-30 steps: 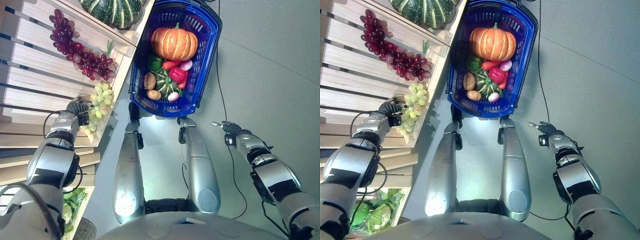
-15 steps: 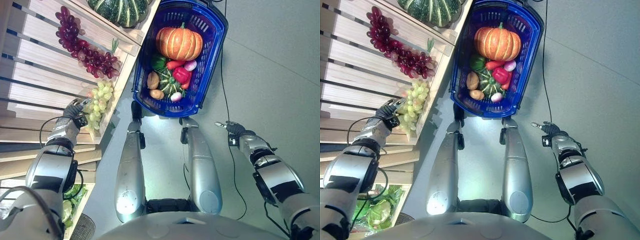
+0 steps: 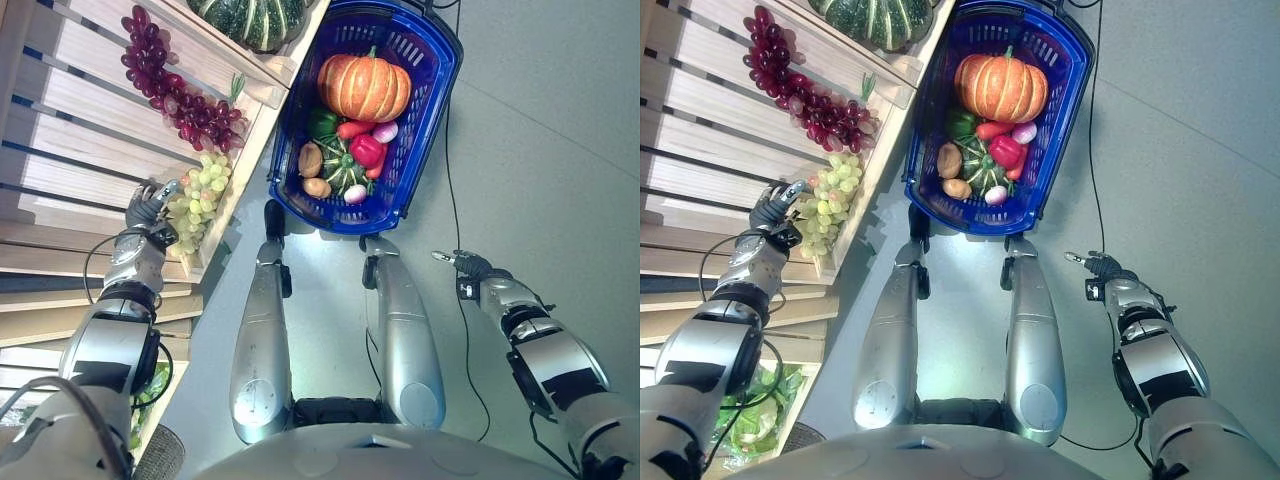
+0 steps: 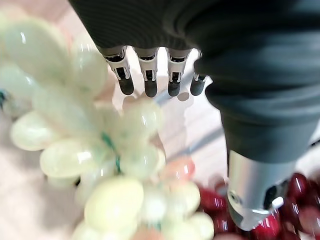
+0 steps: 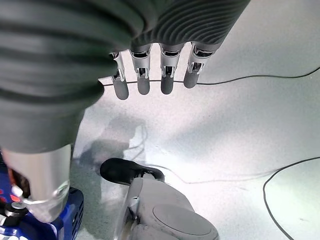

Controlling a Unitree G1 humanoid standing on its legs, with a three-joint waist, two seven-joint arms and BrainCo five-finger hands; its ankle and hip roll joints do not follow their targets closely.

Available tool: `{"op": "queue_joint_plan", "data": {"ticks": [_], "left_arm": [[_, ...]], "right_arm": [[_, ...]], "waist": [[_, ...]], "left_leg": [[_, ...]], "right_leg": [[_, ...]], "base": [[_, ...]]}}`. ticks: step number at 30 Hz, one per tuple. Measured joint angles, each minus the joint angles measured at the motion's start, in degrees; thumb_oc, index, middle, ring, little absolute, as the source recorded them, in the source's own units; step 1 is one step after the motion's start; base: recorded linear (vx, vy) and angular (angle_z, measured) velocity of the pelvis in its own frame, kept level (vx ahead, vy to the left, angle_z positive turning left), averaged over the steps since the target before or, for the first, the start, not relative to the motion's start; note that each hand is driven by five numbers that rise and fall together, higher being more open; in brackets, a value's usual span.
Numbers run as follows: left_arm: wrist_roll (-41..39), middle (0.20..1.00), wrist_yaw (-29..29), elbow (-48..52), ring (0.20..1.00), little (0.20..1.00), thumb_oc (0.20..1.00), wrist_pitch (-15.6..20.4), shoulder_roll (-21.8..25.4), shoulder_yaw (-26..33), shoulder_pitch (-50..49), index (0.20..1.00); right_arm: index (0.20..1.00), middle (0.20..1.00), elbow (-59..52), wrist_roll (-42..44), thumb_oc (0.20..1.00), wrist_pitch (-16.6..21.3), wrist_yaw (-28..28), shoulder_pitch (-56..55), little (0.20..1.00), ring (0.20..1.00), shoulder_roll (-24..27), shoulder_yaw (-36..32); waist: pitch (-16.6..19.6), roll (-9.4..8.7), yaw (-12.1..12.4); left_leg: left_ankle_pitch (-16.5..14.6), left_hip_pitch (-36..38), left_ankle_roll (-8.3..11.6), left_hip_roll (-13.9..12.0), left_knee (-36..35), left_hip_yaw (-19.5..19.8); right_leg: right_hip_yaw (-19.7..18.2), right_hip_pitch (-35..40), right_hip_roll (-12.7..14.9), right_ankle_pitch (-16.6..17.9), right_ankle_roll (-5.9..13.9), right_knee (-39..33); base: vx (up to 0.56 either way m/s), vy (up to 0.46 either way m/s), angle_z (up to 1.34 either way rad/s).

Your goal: Pick up fruits and vegetables into the basket

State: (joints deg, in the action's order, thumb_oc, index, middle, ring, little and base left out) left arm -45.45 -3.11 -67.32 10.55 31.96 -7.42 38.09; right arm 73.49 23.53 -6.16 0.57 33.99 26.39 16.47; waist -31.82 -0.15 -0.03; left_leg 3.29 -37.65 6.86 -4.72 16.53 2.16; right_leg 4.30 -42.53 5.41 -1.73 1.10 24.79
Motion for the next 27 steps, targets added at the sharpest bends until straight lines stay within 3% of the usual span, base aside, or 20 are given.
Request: {"op": "queue_joint_plan", "data": {"ticks": [5, 9, 13, 19, 27], "left_arm": [[18.14, 1.0, 1.71, 1.32, 1.0, 1.0, 1.0, 1.22, 0.88, -8.34, 1.12, 1.0], [27.2, 1.0, 5.18, 1.37, 1.0, 1.0, 1.0, 1.01, 1.57, -12.16, 2.48, 1.0], [37.39, 1.0, 12.74, 0.98, 1.0, 1.0, 1.0, 0.32, 2.2, -17.66, 5.17, 1.0], [46.3, 1.0, 21.78, -3.03, 1.0, 1.0, 1.0, -6.22, 2.2, -20.11, 8.79, 1.0], [49.49, 1.0, 25.33, -5.59, 1.0, 1.0, 1.0, -12.04, 0.29, -20.24, 10.32, 1.0]], "right_arm": [[1.0, 1.0, -0.67, 0.0, 1.0, -0.04, 0.28, 0.09, 1.0, 1.0, 0.07, 0.02], [1.0, 1.0, -0.66, -0.01, 1.0, -0.08, 1.13, 0.14, 1.0, 1.0, 0.27, 0.04], [1.0, 1.0, -0.65, -0.01, 1.0, -0.06, 1.68, 0.25, 1.0, 1.0, 0.66, 0.12], [1.0, 1.0, -0.53, 0.04, 1.0, -0.06, 2.31, 1.15, 1.0, 1.0, 0.62, 0.87], [1.0, 1.0, -0.37, 0.11, 1.0, -0.15, 1.99, 2.77, 1.0, 1.0, 0.31, 2.46]], "waist": [[0.0, 0.0, -0.05], [0.0, 0.0, -0.18], [0.0, -0.01, -0.37], [0.0, -0.07, -1.55], [0.06, -0.52, -2.52]], "left_leg": [[-0.01, -0.03, -0.01, 0.01, -0.03, -0.08], [-0.02, -0.03, -0.01, 0.0, -0.07, -0.14], [-0.05, -0.12, -0.03, -0.04, -0.1, -0.15], [-0.12, -0.19, -0.05, -0.07, -0.08, -0.15], [-0.41, -0.19, -0.09, -0.14, 0.21, -0.23]], "right_leg": [[-0.07, -0.01, -0.02, 0.02, 0.0, -0.26], [-0.17, -0.03, -0.08, 0.04, 0.0, -0.42], [-0.17, -0.06, -0.13, 0.07, -0.02, -0.59], [-0.17, -0.06, -0.18, 0.07, -0.02, -0.65], [-0.36, -0.06, -0.29, 0.11, -0.04, -0.66]], "base": [[0.0, 0.034, -0.01], [0.0, 0.009, -0.01], [0.0, 0.0, 0.0], [0.0, 0.0, 0.0], [0.0, 0.0, 0.0]]}}
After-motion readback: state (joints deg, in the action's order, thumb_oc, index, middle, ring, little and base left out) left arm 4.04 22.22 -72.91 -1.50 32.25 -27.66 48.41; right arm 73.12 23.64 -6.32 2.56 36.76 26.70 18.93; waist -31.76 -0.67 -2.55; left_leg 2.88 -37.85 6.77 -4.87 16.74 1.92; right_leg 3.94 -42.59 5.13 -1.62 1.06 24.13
